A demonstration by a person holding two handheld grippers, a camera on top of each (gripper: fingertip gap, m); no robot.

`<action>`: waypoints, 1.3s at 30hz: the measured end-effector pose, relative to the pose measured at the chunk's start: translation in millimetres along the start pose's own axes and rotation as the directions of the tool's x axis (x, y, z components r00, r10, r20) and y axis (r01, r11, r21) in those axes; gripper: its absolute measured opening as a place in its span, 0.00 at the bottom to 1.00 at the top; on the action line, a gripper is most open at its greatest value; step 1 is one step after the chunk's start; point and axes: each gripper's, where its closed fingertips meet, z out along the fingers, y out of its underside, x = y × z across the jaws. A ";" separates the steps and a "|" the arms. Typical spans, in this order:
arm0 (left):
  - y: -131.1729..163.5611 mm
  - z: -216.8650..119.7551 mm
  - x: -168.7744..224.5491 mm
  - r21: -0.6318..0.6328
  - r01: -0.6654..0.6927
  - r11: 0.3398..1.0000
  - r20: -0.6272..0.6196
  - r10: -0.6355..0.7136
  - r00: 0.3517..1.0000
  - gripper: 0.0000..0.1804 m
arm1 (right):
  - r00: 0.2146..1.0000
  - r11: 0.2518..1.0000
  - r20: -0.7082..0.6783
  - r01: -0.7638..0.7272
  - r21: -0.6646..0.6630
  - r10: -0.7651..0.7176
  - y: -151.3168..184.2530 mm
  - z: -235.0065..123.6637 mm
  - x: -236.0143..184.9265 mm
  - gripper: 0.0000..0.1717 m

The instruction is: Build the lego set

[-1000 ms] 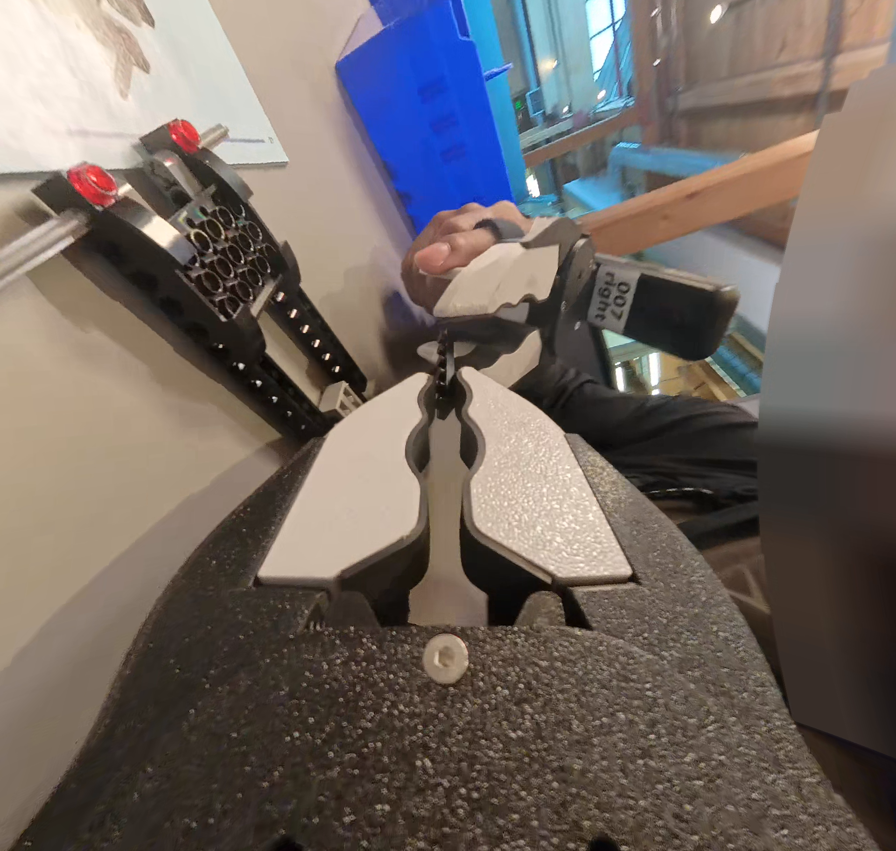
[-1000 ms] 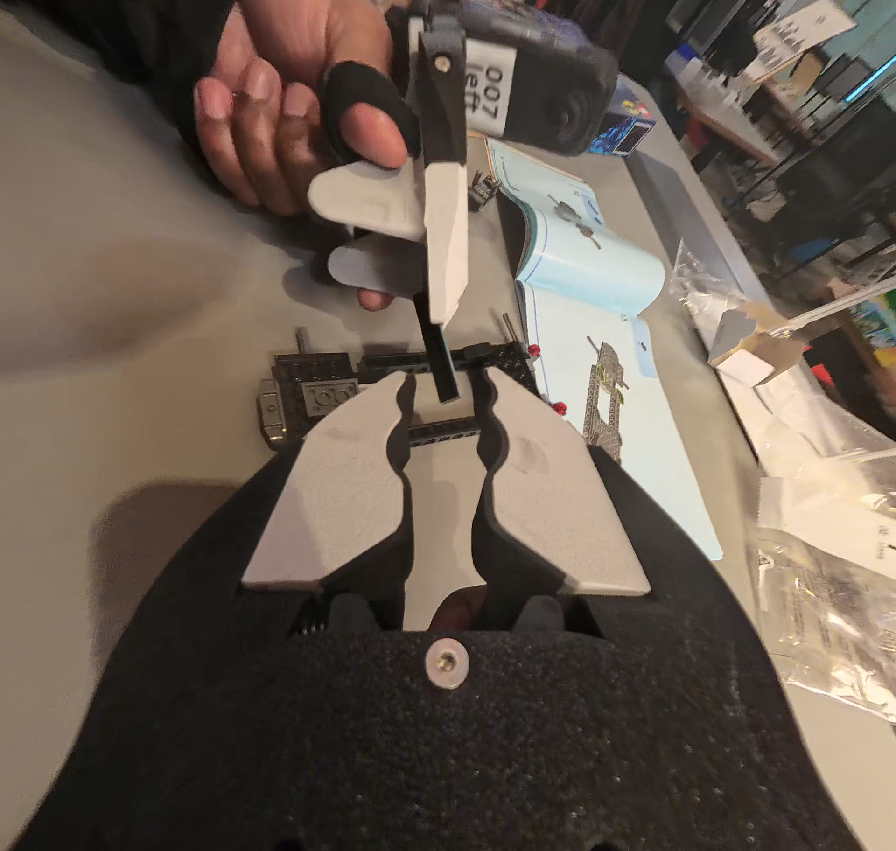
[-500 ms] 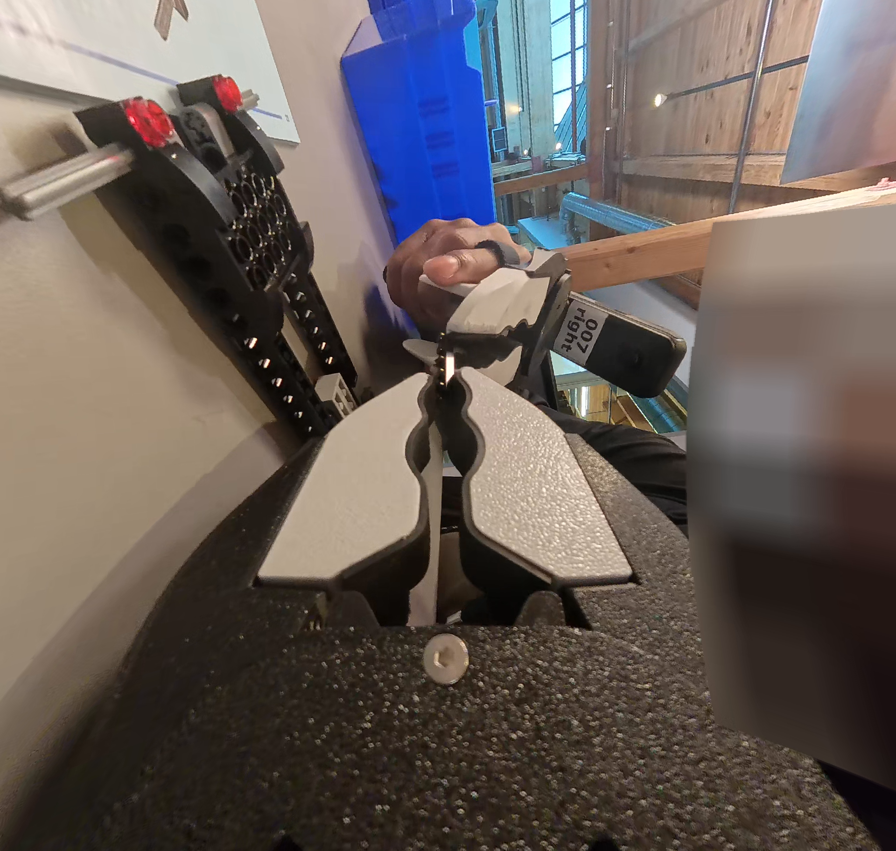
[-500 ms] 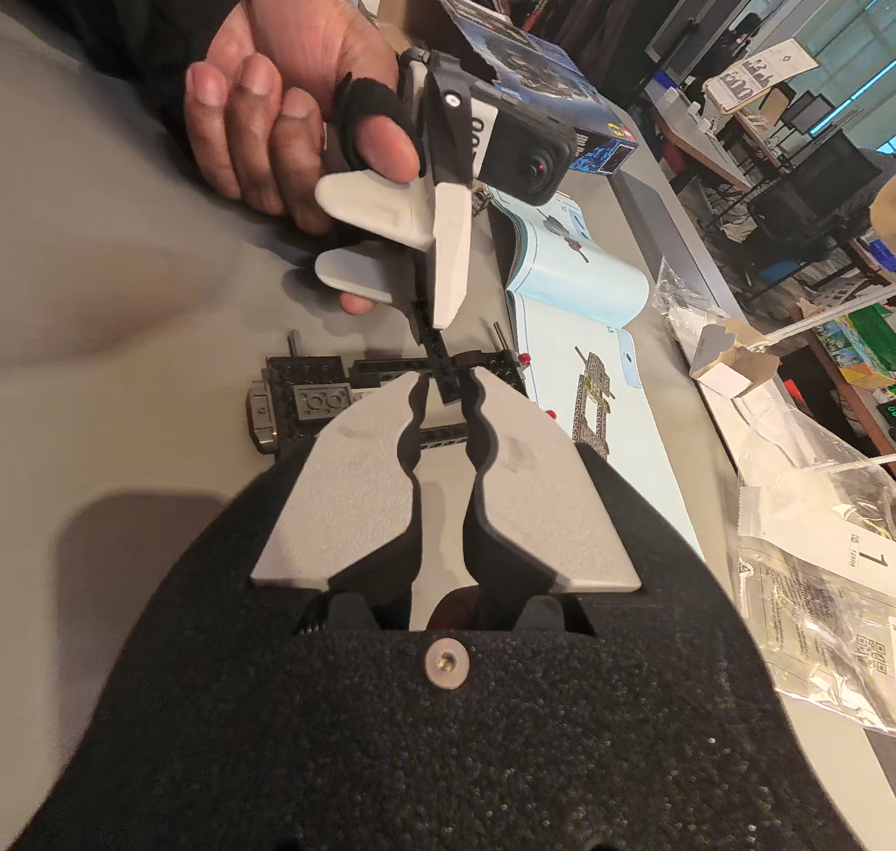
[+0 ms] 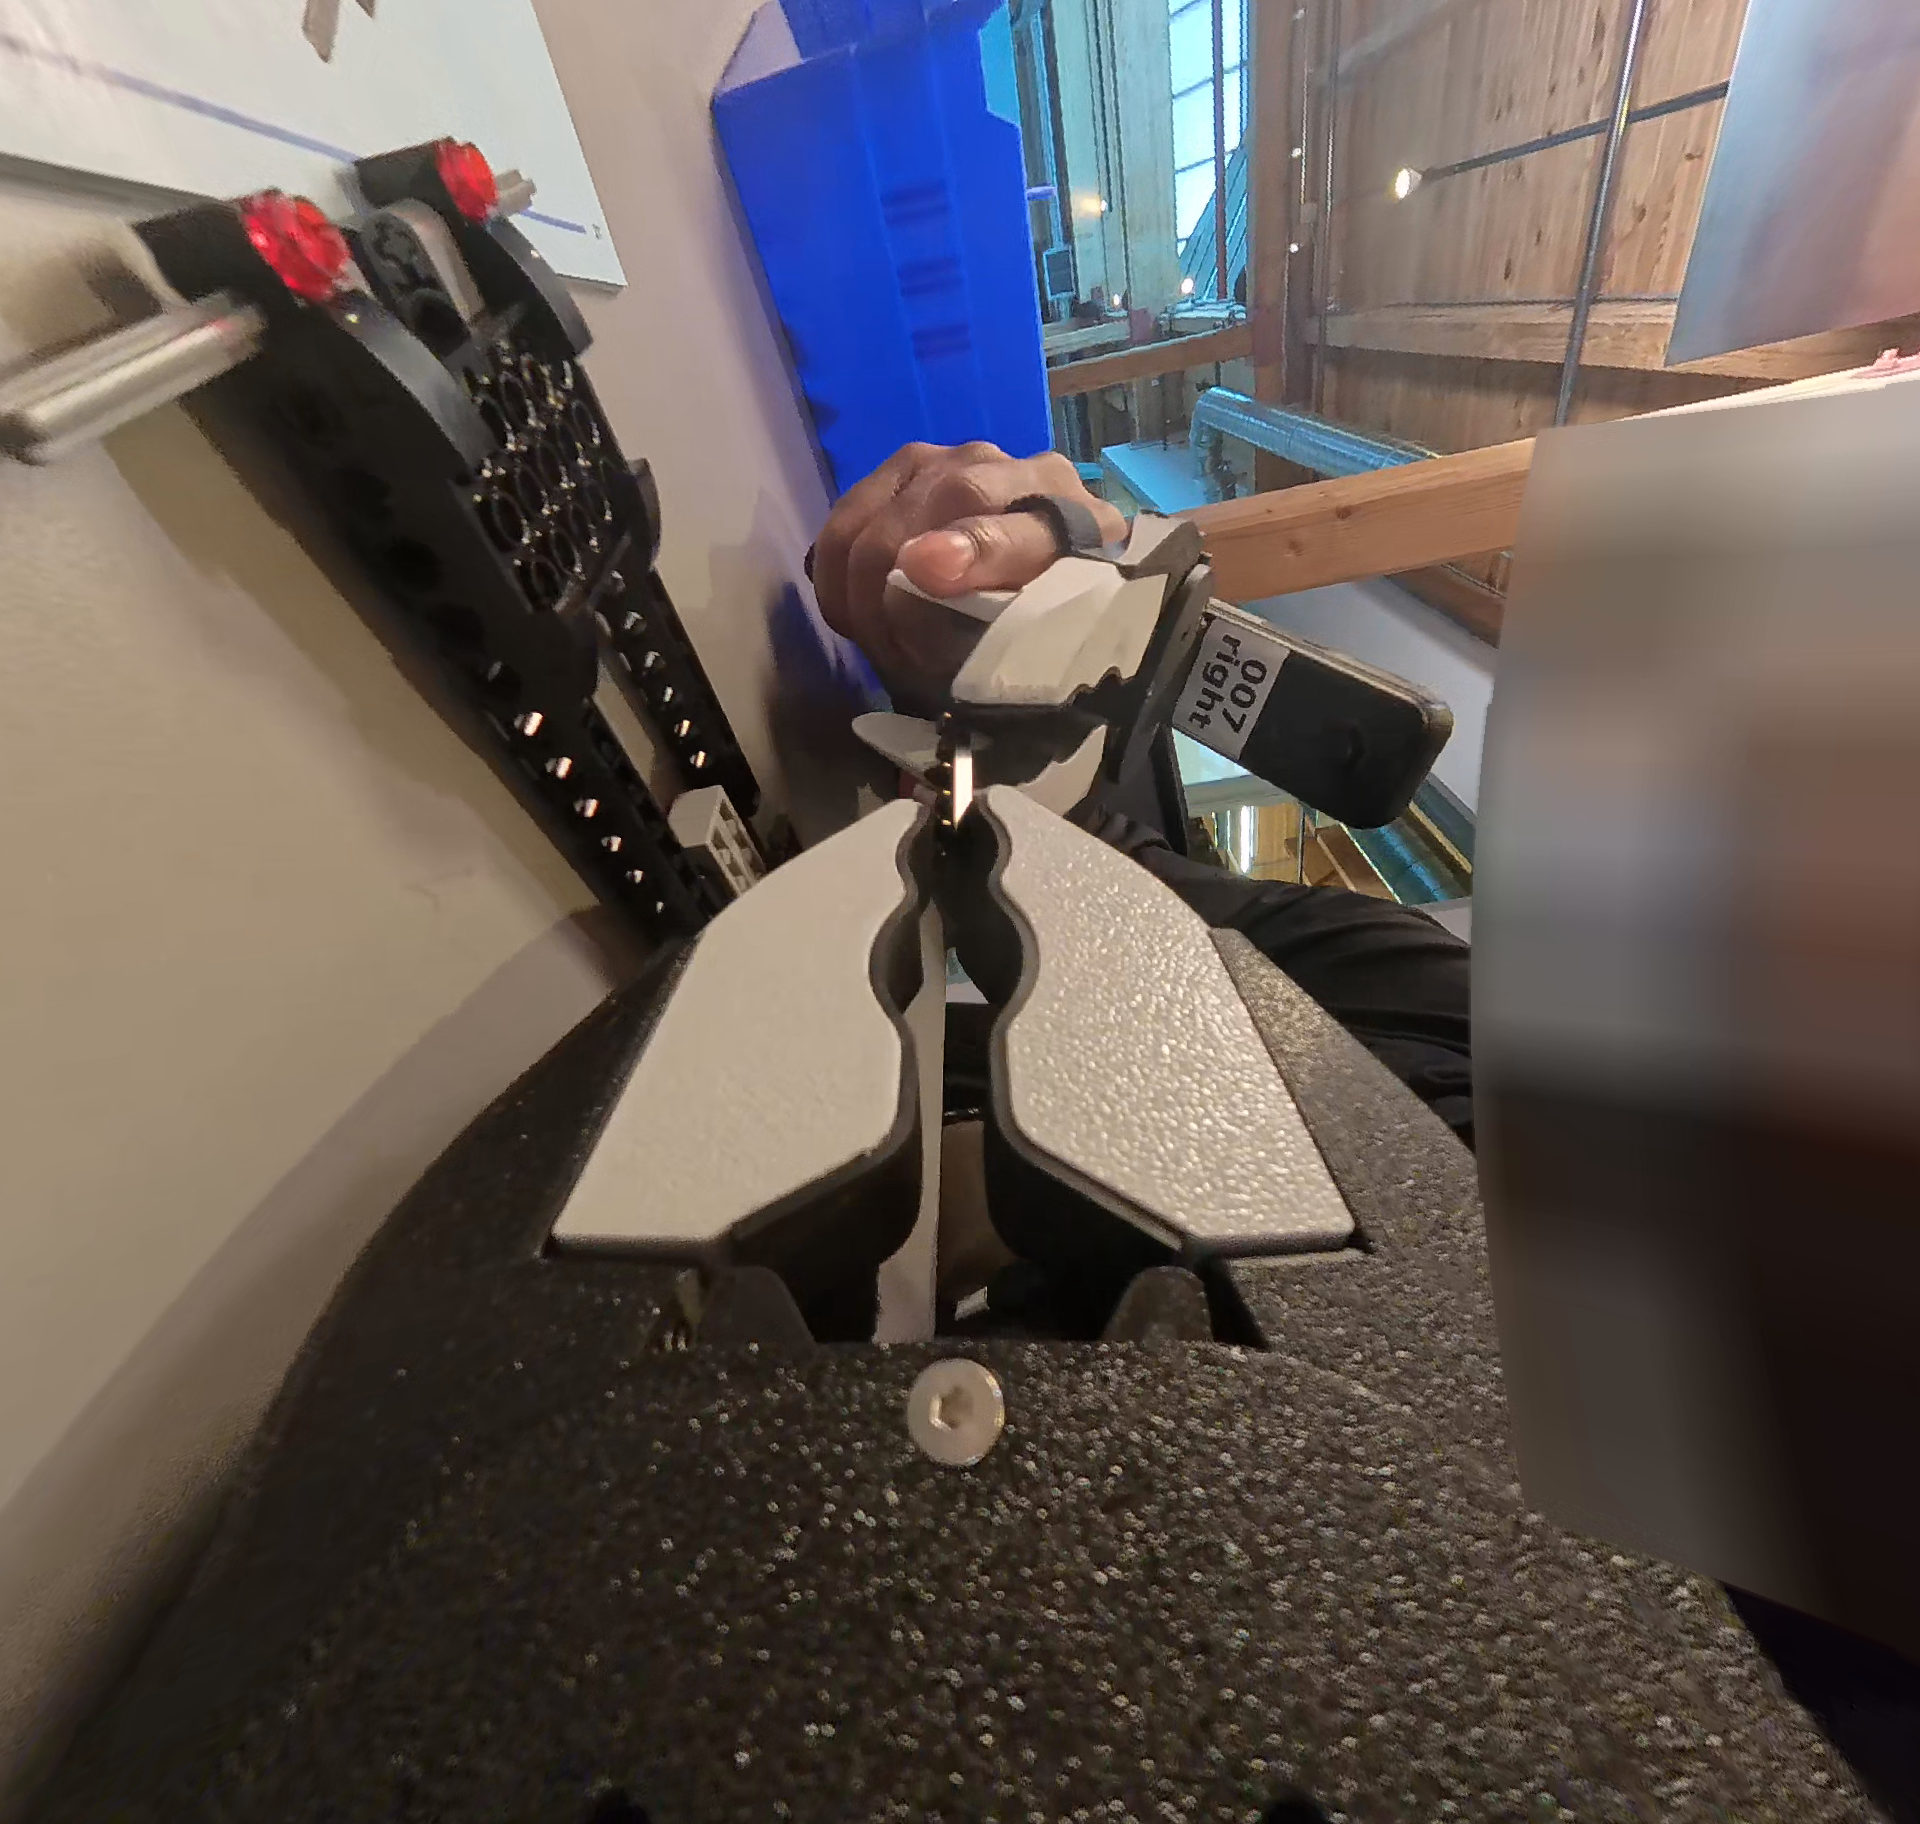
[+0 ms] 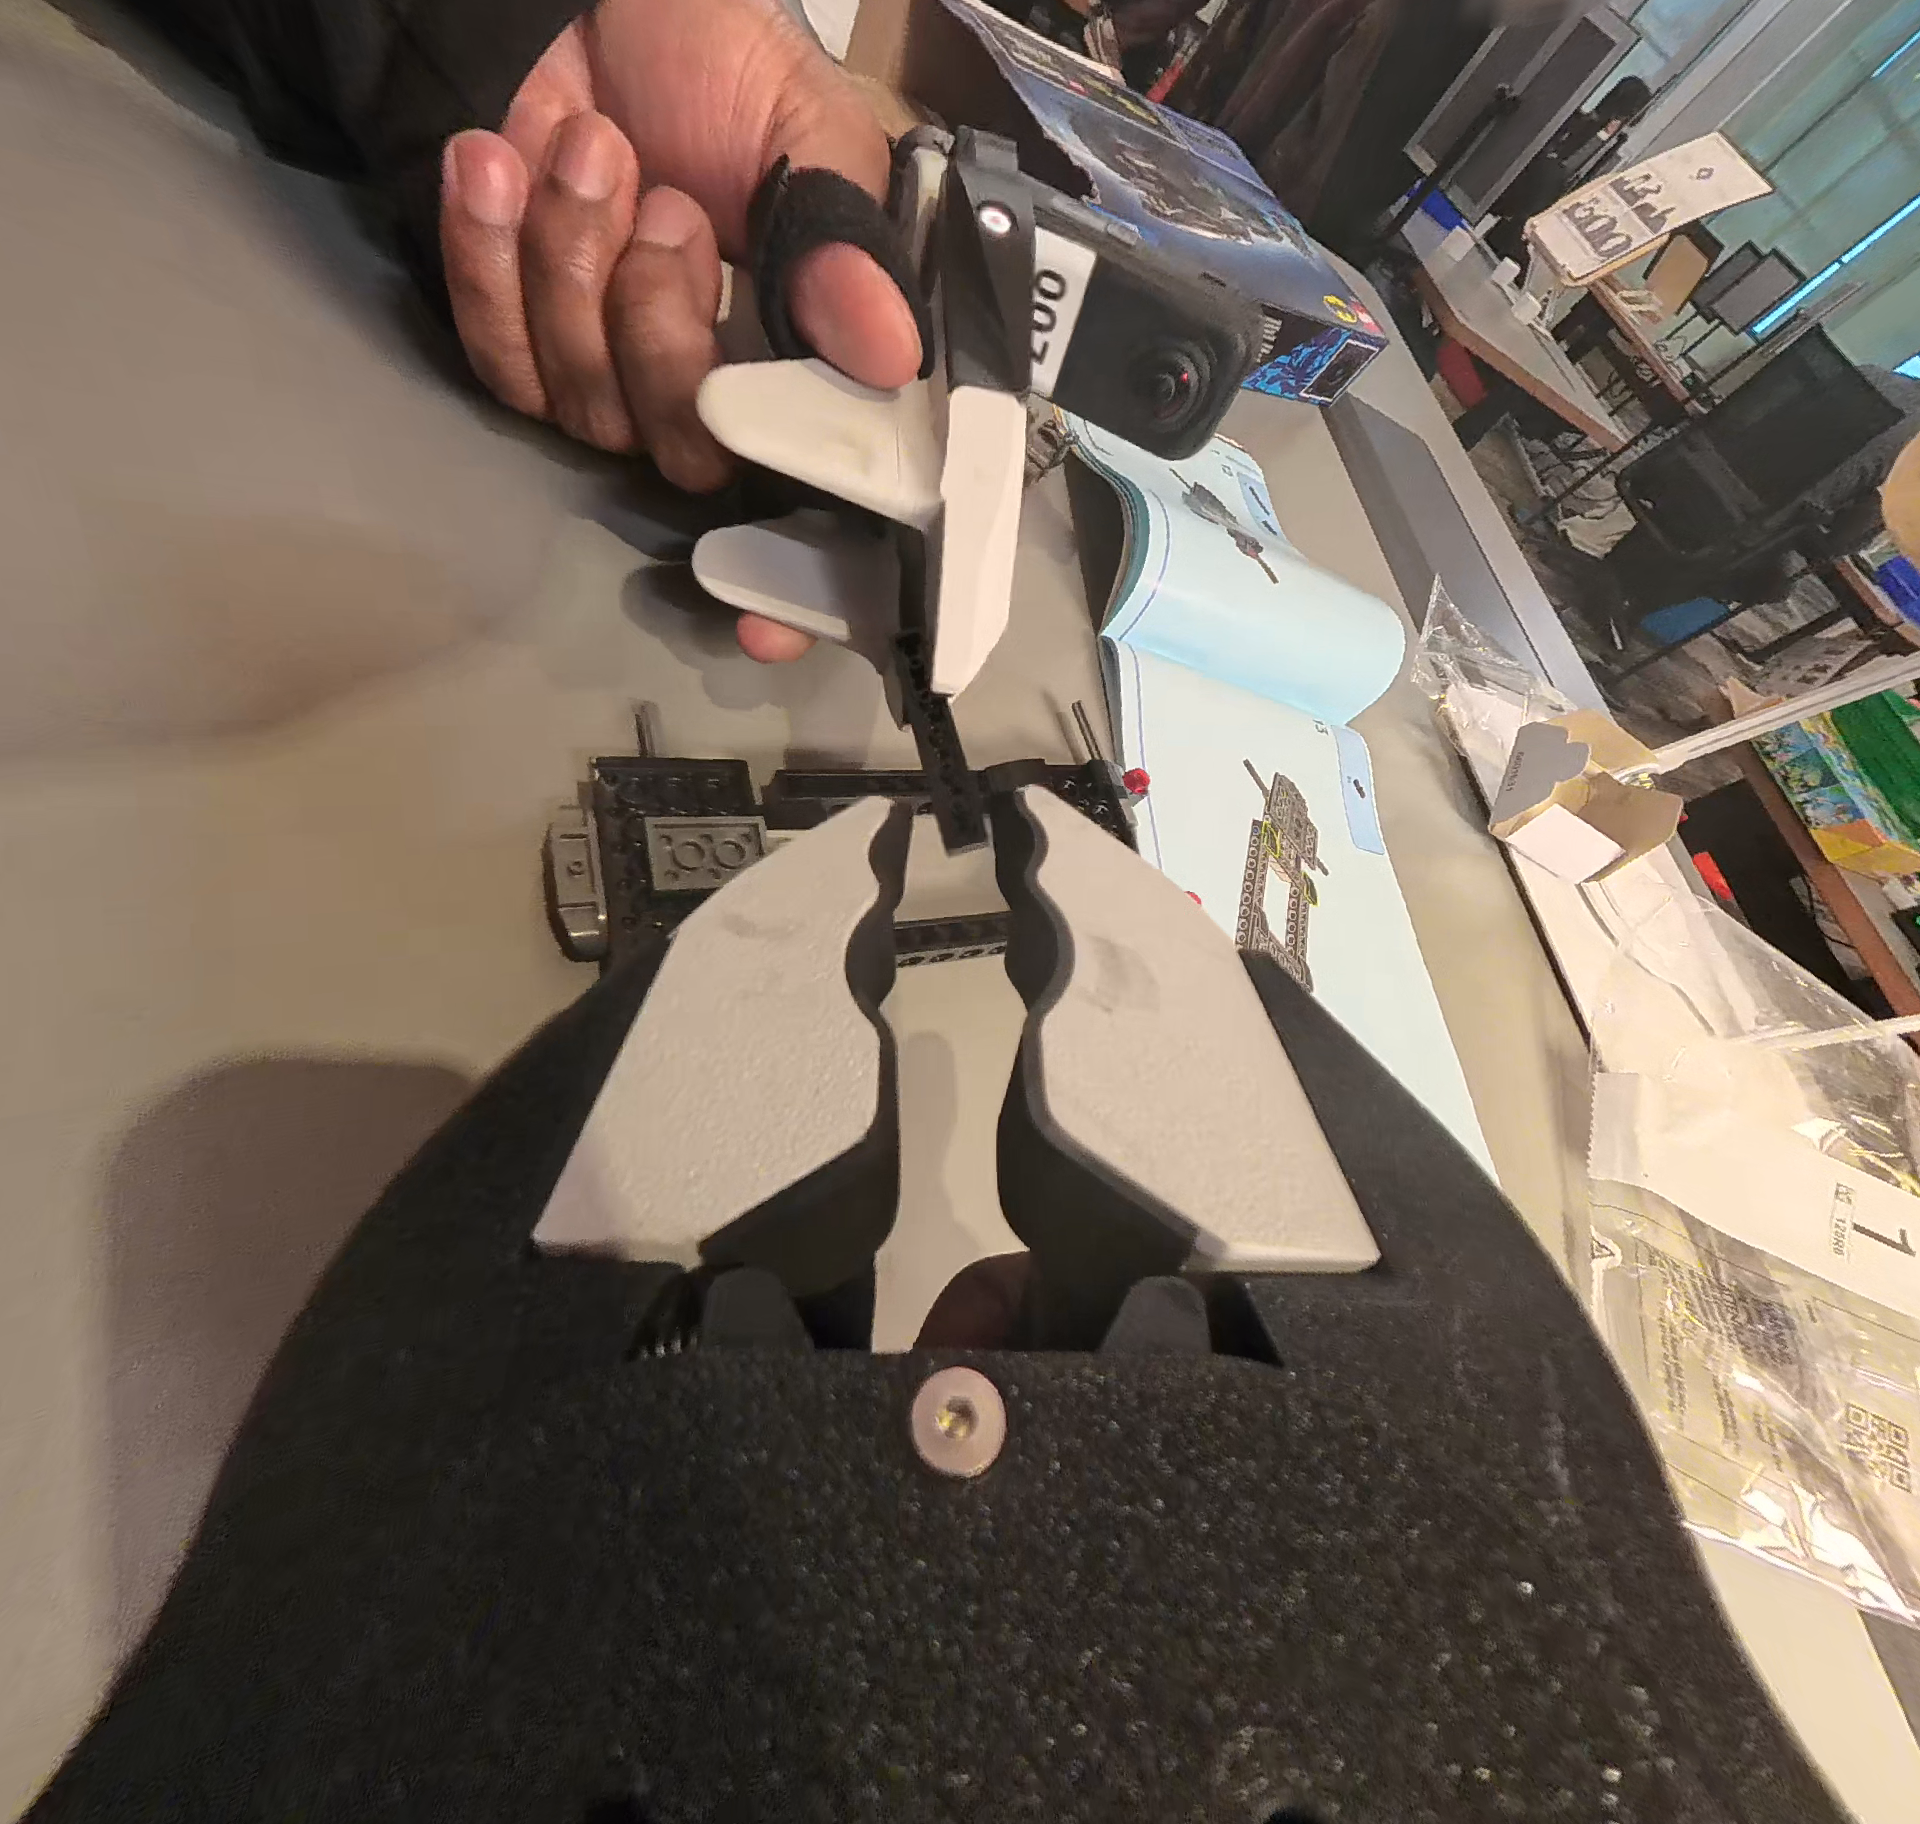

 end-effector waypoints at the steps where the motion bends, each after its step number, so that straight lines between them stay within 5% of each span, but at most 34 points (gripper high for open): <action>1: 2.0 1.0 1.3 -0.012 -0.006 1.000 -0.005 0.006 1.000 0.04 | 1.000 1.000 0.000 0.010 -0.002 -0.010 0.3 0.4 -0.8 0.09; 8: 1.4 1.4 0.2 -0.020 -0.041 0.999 0.018 0.041 0.999 0.03 | 1.000 1.000 0.011 -0.007 0.000 0.007 0.0 2.0 -2.2 0.05; 12: -5.2 -7.1 6.2 -0.063 -0.318 0.946 0.090 0.322 0.942 0.10 | 0.984 0.986 0.077 -0.160 -0.047 0.163 7.8 5.4 -1.5 0.05; 16: -5.0 -11.2 6.4 -0.176 -0.639 0.749 0.183 0.662 0.726 0.10 | 0.941 0.955 0.164 -0.292 -0.054 0.297 5.7 3.9 -3.8 0.05; 20: 0.1 -9.7 -4.9 -0.340 -0.791 0.509 0.233 0.860 0.453 0.13 | 0.918 0.942 0.211 -0.322 -0.093 0.335 9.1 3.8 -9.0 0.05; 23: 7.3 -4.9 -2.8 -0.382 -0.840 0.385 0.198 0.922 0.332 0.15 | 0.918 0.947 0.239 -0.290 -0.140 0.317 14.2 4.1 -17.5 0.05; 28: 16.7 -1.5 -21.5 -0.527 -0.807 0.265 0.183 0.963 0.197 0.09 | 0.921 0.952 0.254 -0.266 -0.149 0.297 14.1 5.4 -21.9 0.05; 31: 13.9 -2.1 -28.6 -0.564 -0.785 0.255 0.210 0.964 0.162 0.05 | 0.923 0.952 0.248 -0.261 -0.159 0.294 15.8 6.5 -21.3 0.05; 39: 11.7 -6.0 -43.6 -0.611 -0.701 0.368 0.271 0.929 0.251 0.04 | 0.938 0.930 0.164 -0.257 -0.261 0.305 39.2 4.2 -11.9 0.11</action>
